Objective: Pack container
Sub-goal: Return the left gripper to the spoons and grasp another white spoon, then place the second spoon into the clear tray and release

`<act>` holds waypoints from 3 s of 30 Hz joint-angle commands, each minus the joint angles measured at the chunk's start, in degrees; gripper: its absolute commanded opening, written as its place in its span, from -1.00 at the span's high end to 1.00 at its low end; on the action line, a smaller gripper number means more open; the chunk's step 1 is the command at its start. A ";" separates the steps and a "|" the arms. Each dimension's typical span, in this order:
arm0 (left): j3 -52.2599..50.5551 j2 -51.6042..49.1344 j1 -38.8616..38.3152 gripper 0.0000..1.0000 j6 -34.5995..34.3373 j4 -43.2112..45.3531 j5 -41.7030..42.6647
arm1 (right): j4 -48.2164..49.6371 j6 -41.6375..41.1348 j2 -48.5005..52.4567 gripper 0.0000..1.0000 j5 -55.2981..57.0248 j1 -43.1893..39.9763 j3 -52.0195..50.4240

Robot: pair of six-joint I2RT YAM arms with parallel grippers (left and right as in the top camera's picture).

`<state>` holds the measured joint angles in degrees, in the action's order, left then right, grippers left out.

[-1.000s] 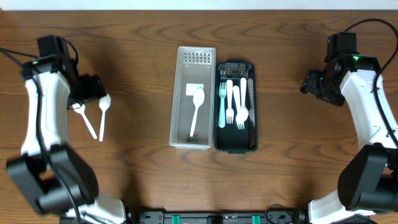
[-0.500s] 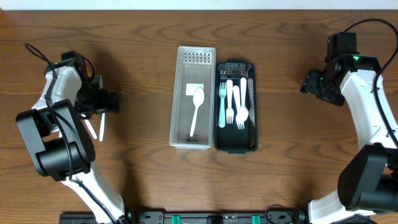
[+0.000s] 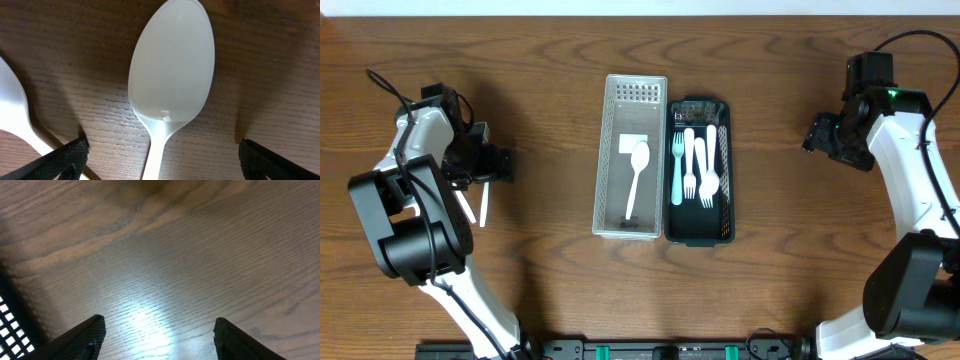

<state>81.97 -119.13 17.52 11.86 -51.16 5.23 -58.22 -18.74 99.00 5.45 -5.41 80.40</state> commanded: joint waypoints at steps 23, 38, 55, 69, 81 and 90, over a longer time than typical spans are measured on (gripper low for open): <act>-4.61 -0.90 0.04 -0.92 0.31 0.09 -2.47 | -0.07 0.81 0.50 -0.46 0.74 -0.31 -0.26; -4.61 -0.90 0.04 0.40 0.31 0.13 -2.45 | -0.04 0.81 0.50 -0.47 0.74 -0.31 -0.26; -1.81 0.35 -0.04 0.88 -0.13 -2.34 -2.47 | -0.07 0.81 0.50 -0.47 0.74 -0.31 -0.26; 7.15 22.36 -18.36 0.89 -11.80 -12.70 1.88 | 0.39 0.81 0.50 -0.47 0.76 -0.31 -0.26; 7.02 22.03 -44.72 0.88 -27.61 -6.32 1.81 | 0.79 0.81 0.50 -0.47 0.76 -0.31 -0.26; 7.02 7.87 -47.32 0.88 -27.80 -5.07 1.44 | 0.31 0.81 0.50 -0.47 0.76 -0.31 -0.26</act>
<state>89.08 -108.97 -29.95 -14.94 -55.94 7.31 -57.80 -18.61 99.00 5.45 -5.41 80.40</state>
